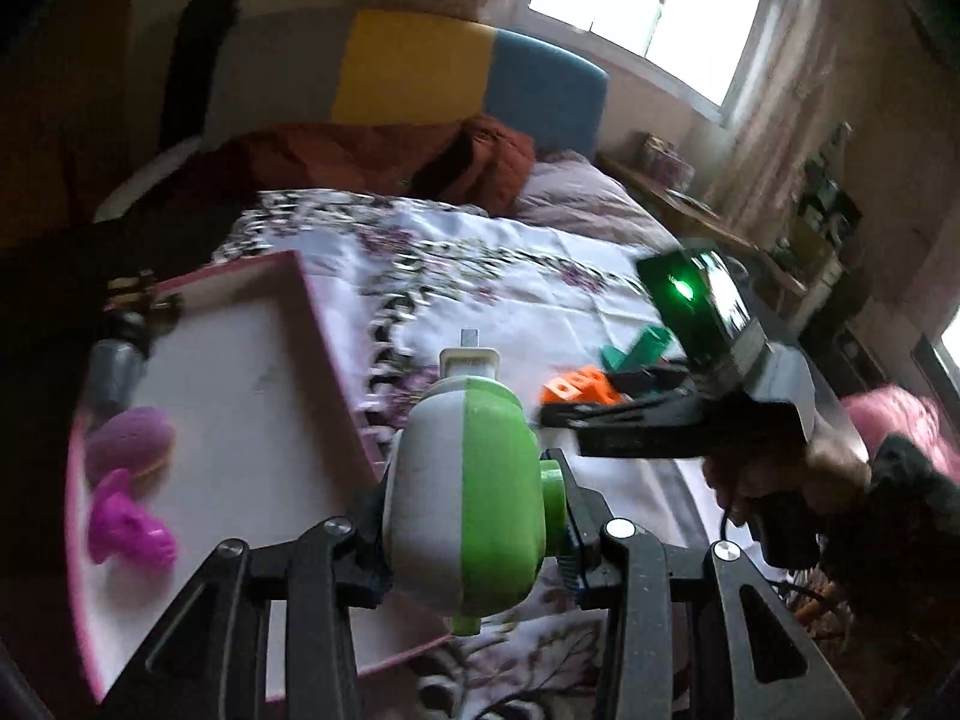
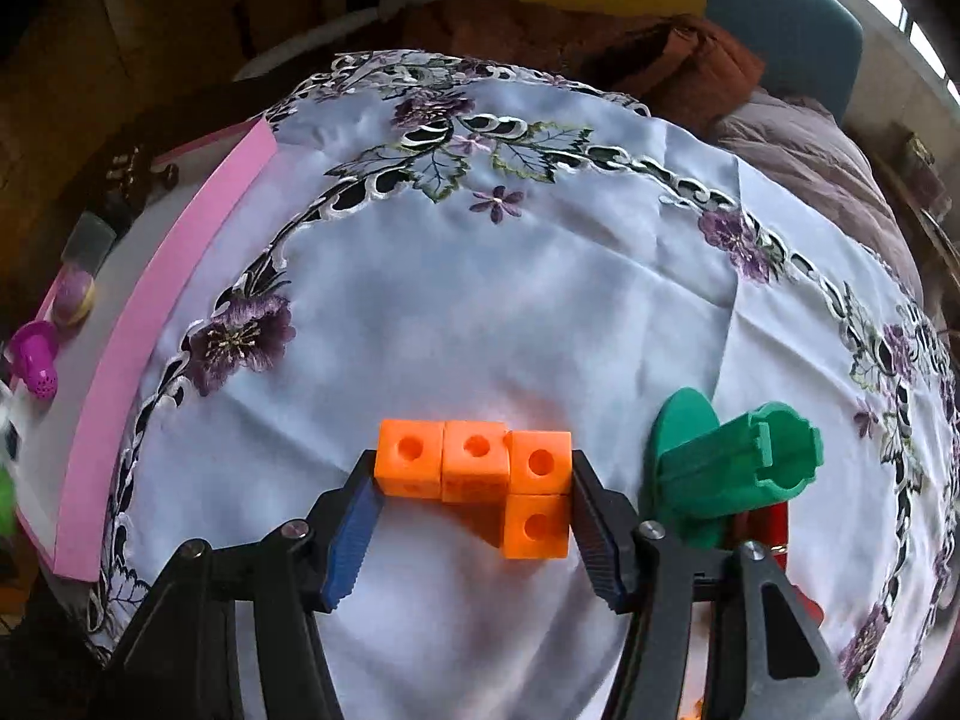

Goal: Organize rigid objects
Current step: 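Carry the spool into the tray beside the soap and open the left gripper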

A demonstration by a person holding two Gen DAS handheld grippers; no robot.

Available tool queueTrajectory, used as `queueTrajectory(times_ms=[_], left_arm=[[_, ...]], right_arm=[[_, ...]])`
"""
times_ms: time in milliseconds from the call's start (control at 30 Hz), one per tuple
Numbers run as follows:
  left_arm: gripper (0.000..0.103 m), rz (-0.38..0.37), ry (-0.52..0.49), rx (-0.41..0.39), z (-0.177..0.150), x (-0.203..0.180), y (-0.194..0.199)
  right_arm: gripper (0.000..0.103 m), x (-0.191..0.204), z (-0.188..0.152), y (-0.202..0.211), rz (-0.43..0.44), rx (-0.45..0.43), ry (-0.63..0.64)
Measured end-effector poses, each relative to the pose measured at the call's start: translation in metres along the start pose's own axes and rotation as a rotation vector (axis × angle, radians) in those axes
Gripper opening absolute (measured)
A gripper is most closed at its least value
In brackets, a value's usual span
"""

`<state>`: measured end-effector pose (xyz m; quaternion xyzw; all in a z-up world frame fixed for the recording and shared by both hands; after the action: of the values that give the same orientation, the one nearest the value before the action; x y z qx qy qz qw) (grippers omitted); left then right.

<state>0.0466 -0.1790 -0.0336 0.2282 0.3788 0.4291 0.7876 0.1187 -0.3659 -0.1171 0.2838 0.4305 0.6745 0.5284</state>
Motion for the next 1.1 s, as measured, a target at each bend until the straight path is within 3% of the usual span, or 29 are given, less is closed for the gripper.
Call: queueTrajectory(times_ms=[200,433,833,967,1100], left_arm=[[0.042,0.049,0.090,-0.073,0.022,0.044,0.025],[0.042,0.066,0.222,-0.070,0.046,0.092,0.025],[0.042,0.092,0.362,0.007,0.086,0.139,-0.023],[0.042,0.162,0.355,0.022,0.095,0.151,-0.047],[0.042,0.174,0.332,0.050,0.103,0.156,-0.068]], right_arm=[[0.060,-0.004,-0.001,-0.002,0.025,0.007,-0.034],[0.060,-0.003,-0.001,-0.003,0.021,0.012,-0.034],[0.060,0.000,0.000,-0.001,-0.004,0.020,0.002],[0.060,0.001,-0.001,-0.001,-0.007,0.021,0.008],[0.060,0.001,0.000,-0.001,-0.011,0.022,0.015]])
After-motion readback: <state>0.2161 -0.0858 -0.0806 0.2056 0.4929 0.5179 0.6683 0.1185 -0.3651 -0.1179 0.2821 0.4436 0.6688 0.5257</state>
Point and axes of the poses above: each gripper's, at about its wrist camera, not at the fingertips, and y roughly against the way its jaws point, x to its left, z to its top, the point moved 4 cm from there along -y, roughly the way its jaws point, and after that the axes turned 13 degrees about y, right-handed, at the moved point
